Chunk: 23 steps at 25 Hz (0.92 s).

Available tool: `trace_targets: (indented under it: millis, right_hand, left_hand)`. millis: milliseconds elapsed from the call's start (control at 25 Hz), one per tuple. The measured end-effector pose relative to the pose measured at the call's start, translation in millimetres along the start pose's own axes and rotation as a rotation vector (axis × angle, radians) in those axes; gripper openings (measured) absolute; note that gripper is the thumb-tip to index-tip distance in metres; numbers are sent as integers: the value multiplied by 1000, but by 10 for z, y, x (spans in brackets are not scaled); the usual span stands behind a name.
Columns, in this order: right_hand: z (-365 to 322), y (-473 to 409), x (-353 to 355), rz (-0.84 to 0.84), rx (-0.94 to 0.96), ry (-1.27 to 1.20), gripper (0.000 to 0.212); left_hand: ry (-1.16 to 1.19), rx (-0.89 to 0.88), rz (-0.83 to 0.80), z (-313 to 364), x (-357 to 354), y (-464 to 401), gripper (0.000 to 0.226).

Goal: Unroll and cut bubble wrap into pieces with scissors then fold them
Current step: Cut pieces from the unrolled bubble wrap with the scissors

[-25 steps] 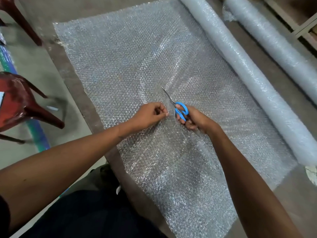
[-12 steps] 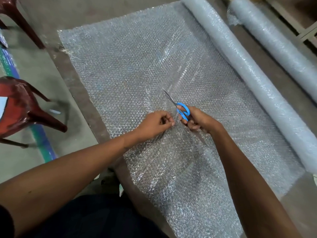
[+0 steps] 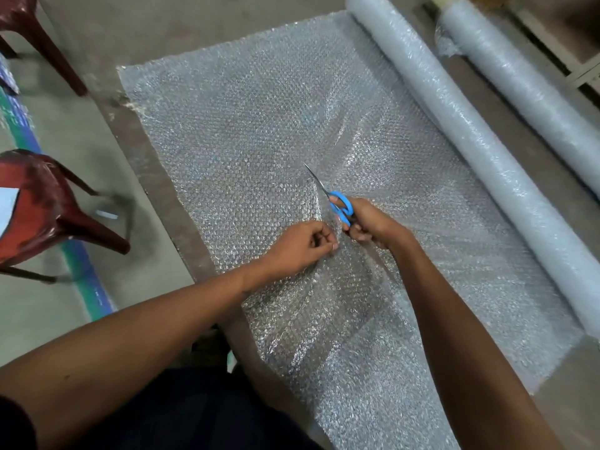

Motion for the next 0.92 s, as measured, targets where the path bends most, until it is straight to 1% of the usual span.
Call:
trace_targets:
  millis: [40,120,200,360,520,720,840,920]
  right_hand:
    - [-39,-14,11,8,17,5,67]
    - [-126,-13,26,9,34,18,57]
    - [-178,-12,10,-2,27,27,52]
    - [-212,-84,-78,-25,8,-29,54]
    - [-357,-125,-79,-10,57,22,50]
    - [-447,-201,-154,-49,19,-27,51]
    - [-527,-288,-164,-41,29,-5,50]
    - [-559,-338,-175,-39,24,9,51]
  left_hand:
    - [2,4,-1,-2,0,-2,10]
    - [13,16,-3,-9,1,-6,10]
    - [8,21,-6,-13,-6,-8,9]
    - [-11,18,1,-22,-19,-15,9]
    - [-2,4,-19,2,-16,-37,8]
    - [-3,25,-57,-7,6,-63,10]
    - [-55,-4,-70,35,23,-54,13]
    - [-50,-17,-81,42,40,-26,14]
Point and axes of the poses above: each hand's wrist, its own y-axis away from the middle knuckle, its own x-axis out of the back of the hand, z = x × y, the point moved 10 cm from there along -y, towards the middle knuckle, and after that the axes turned 6 degrees about -x, right-handed, at the moved point
